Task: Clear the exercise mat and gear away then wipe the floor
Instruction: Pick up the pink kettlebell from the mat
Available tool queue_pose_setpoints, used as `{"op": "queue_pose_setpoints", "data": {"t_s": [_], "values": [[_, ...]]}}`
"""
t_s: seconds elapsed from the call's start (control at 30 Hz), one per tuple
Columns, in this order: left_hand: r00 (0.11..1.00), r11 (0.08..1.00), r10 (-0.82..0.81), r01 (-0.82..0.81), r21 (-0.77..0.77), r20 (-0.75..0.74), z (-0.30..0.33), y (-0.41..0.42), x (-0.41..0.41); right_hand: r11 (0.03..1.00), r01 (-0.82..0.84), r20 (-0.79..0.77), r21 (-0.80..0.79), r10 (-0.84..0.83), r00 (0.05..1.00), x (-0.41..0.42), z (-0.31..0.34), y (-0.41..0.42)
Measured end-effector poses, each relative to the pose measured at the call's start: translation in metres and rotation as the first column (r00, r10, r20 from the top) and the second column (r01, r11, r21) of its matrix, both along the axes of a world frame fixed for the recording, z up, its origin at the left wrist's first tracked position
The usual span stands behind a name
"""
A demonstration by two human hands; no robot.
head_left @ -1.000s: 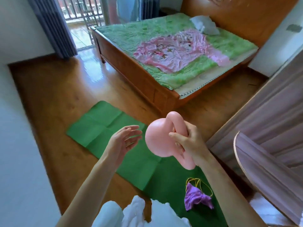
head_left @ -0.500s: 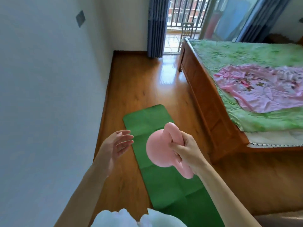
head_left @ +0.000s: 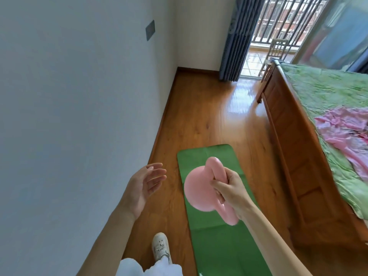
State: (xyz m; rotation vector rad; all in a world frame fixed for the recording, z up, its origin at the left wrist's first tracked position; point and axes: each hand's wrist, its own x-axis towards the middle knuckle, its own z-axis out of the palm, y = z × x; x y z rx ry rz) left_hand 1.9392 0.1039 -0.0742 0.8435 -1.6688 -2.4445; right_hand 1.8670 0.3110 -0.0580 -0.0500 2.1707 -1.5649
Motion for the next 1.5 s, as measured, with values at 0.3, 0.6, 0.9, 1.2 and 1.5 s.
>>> {"op": "queue_pose_setpoints", "data": {"t_s": [0.3,0.6,0.9,1.2,1.5], "values": [[0.998,0.999,-0.044,0.044,-0.007,0.045,-0.002,-0.084,-0.117,0.999,0.051,0.013,0.012,-0.051,0.999,-0.105,-0.009,-0.082],[0.996,0.998,-0.060,0.061,-0.006,0.071,-0.011,-0.129,-0.236,0.999,0.042,0.035,0.033,-0.043,0.998,-0.224,-0.017,-0.131],[0.998,0.999,-0.031,0.032,-0.023,0.059,-0.010,-0.154,-0.368,0.999,0.021,0.037,0.030,-0.022,0.999,-0.361,-0.012,-0.157],[0.990,0.999,-0.033,0.032,0.006,0.138,-0.021,-0.173,-0.474,0.997,0.042,0.068,0.064,-0.047,0.997,-0.482,-0.009,-0.169],[0.989,0.996,-0.089,0.091,-0.015,0.121,-0.032,-0.225,-0.628,0.989,0.134,0.135,0.066,-0.142,0.981,-0.610,-0.027,-0.201]]}}
